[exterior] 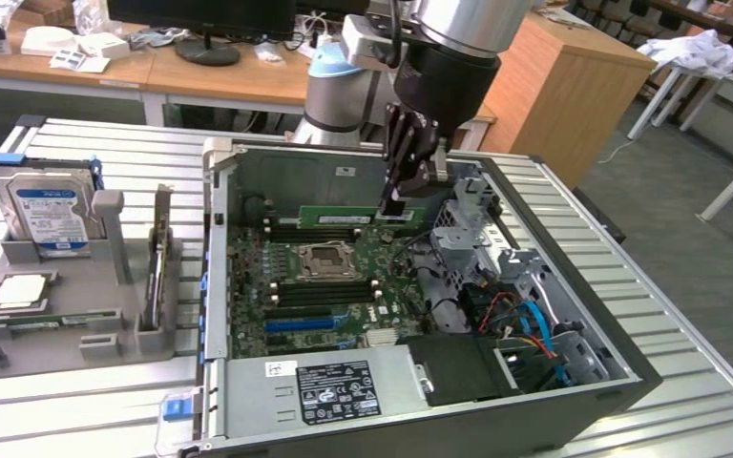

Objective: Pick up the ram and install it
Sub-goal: 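Pick up the ram and move it above insertion slot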

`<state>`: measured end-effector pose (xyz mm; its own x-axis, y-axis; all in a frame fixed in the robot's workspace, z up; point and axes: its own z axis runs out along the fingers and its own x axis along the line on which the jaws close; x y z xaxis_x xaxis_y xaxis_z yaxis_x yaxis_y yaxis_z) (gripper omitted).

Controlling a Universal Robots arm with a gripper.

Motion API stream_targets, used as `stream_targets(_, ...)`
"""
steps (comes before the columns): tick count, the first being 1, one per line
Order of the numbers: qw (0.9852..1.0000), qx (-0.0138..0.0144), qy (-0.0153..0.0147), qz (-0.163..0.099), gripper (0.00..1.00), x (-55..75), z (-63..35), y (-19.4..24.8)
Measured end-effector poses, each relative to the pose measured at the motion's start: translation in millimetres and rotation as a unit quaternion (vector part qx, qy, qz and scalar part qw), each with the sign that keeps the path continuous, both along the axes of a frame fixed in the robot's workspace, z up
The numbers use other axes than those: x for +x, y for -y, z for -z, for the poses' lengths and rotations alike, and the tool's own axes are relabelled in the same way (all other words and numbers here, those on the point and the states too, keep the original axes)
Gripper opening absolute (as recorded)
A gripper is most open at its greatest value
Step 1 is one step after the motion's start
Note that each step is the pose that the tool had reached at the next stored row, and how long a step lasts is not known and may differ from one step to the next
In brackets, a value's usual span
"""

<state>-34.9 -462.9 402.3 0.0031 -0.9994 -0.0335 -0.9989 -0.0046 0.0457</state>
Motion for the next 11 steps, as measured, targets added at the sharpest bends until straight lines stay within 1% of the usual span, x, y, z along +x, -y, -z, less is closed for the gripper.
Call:
stream_targets(5,1.0,0.0001,0.0,0.0,0.12,0.2,0.1,-0.7)
stream_targets(8,1.0,0.0,0.0,0.0,0.12,0.1,0.3,-3.3)
stream_targets(11,1.0,0.0,0.0,0.0,0.12,0.1,0.5,-6.9)
